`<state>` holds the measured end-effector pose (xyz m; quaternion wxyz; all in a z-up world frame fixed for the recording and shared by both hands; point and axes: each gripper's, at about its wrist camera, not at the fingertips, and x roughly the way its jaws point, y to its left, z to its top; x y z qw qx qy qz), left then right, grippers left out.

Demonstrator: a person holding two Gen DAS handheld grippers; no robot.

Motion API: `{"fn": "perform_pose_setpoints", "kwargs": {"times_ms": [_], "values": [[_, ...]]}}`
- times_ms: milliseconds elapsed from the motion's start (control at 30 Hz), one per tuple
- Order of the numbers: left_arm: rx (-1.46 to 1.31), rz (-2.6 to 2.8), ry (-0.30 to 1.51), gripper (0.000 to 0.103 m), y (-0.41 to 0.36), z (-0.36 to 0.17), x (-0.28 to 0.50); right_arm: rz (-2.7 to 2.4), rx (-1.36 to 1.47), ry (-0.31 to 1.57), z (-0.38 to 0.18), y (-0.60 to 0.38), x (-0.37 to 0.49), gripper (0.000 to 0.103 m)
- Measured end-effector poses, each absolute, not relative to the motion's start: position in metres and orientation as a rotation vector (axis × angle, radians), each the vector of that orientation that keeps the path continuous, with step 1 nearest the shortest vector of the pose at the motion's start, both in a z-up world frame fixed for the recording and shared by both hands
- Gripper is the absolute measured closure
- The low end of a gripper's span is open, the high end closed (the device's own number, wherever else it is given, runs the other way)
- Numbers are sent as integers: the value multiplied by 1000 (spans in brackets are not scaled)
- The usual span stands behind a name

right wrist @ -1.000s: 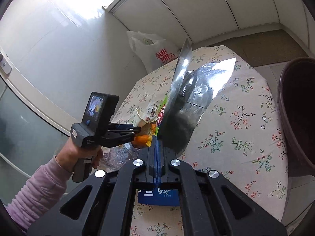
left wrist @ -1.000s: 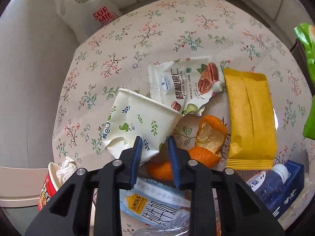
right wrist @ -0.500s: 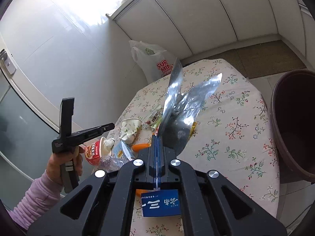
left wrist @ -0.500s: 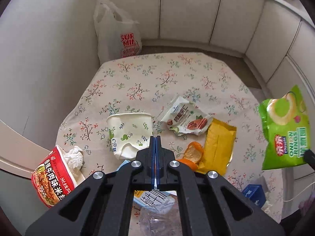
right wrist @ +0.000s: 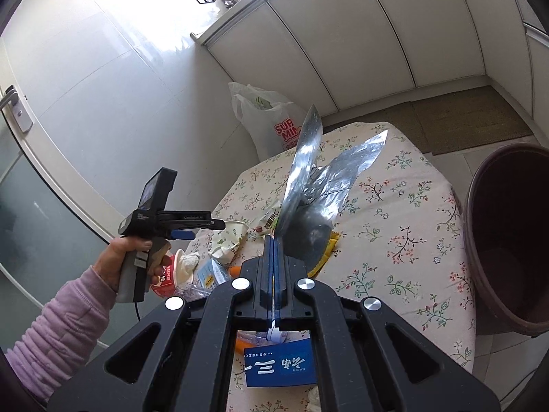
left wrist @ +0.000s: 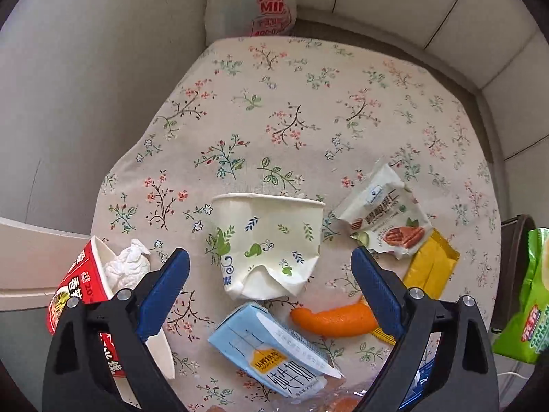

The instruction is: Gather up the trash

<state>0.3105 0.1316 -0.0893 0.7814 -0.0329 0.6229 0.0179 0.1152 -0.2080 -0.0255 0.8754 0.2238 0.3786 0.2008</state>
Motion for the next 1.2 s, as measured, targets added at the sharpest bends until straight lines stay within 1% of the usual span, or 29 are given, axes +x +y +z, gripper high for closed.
{"fn": "perform_pose_setpoints", "kwargs": {"times_ms": [267, 300, 333, 367, 400, 433, 467, 533, 600, 733, 967, 1200], "values": [[-16, 43, 1437, 11, 125, -125, 332, 422, 459, 813, -33, -204, 124, 103], [-16, 46, 1436, 13, 126, -126, 333, 423, 456, 814, -33, -204, 124, 103], [-13, 51, 1431, 27, 127, -127, 332, 423, 454, 814, -33, -203, 124, 103], [-19, 53, 1428, 31, 129, -127, 332, 423, 454, 816, -34, -203, 124, 103], [-29, 55, 1417, 31, 132, -126, 331, 422, 456, 818, -34, -203, 125, 103], [-37, 56, 1400, 50, 135, -123, 328, 421, 458, 818, -34, -204, 125, 103], [-34, 63, 1382, 60, 137, -118, 325, 420, 461, 817, -33, -205, 125, 103], [-60, 52, 1348, 70, 141, -108, 316, 417, 465, 811, -32, -207, 125, 103], [-64, 41, 1316, 74, 142, -98, 306, 416, 467, 801, -29, -209, 123, 103], [-75, 25, 1244, 78, 142, -80, 283, 410, 472, 777, -23, -215, 116, 103], [-150, -13, 1097, 79, 146, -38, 254, 390, 479, 724, -7, -229, 103, 103], [-213, -137, 979, 79, 113, 2, 218, 298, 509, 628, 19, -274, 93, 103]]}}
